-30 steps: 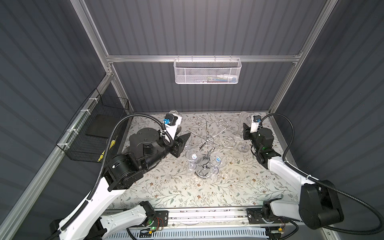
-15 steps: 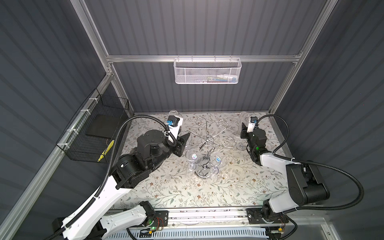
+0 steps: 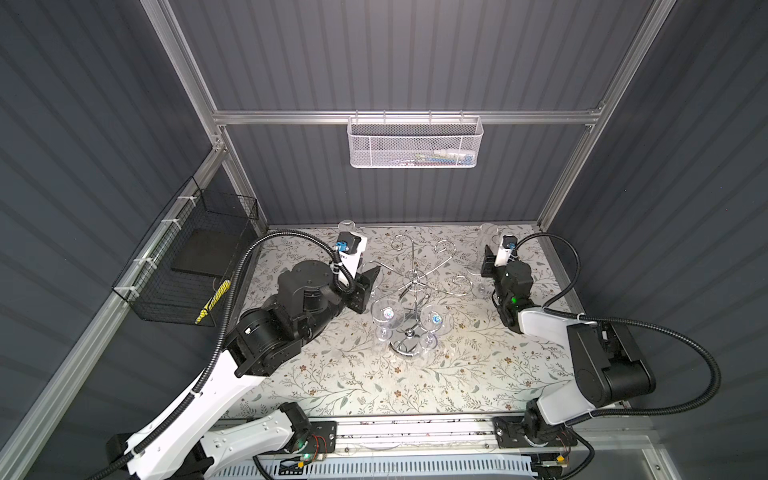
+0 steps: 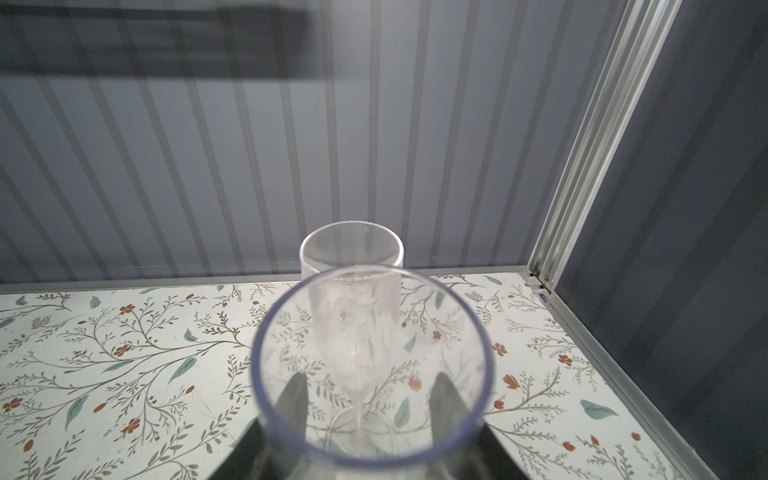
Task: Take the wine glass off the wine glass rack
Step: 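Lower the flute glass upright onto the table and open the right gripper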
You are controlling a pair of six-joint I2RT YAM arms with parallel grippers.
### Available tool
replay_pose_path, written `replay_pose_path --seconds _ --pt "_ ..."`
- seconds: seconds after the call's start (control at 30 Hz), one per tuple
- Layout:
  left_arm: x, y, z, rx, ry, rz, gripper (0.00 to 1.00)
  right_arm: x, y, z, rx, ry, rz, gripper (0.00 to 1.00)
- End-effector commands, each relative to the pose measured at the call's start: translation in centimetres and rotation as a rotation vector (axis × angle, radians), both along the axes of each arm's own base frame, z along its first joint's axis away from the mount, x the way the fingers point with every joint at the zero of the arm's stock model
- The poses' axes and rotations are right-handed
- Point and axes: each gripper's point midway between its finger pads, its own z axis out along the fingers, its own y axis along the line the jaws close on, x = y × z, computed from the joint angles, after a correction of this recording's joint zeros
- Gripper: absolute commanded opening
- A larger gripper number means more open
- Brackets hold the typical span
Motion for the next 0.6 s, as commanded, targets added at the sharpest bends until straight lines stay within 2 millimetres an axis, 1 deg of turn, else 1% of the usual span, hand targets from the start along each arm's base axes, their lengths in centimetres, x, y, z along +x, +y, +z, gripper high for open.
replay_pose_path --seconds 0.0,0.03,0.17,0.3,0.33,0.43,0.57 --pt "0.0 0.2 0.4 -0.028 -0.008 0.013 0.45 -0.2 -0.6 0.1 0.021 -0.028 -0.026 0.48" --pt "0.0 0.2 0.5 -0.029 -0.008 0.013 0.45 -0.2 -0.6 0.1 0.021 -0.029 -0.028 0.49" --pt "-0.1 0.4 0.5 -0.033 -0.005 0.015 0.44 -0.4 -0.7 0.2 0.024 -0.033 -0.028 0.65" --pt "-0.2 0.4 0.5 -0.040 -0.002 0.016 0.45 -0.6 -0.7 0.5 0.030 -0.039 -0.027 0.89" --pt "-0.2 0.5 0.5 -0.041 -0.002 0.016 0.45 -0.7 -0.6 0.6 0.031 -0.040 -0.021 0.99" --pt "-0.3 0.6 0.5 -0.047 -0.002 0.019 0.45 -1.0 -0.5 0.9 0.037 -0.044 -0.011 0.99" --pt "-0.5 0.9 0.8 -0.069 -0.010 0.025 0.47 -1.8 -0.6 2.2 0.043 -0.063 -0.008 0.99"
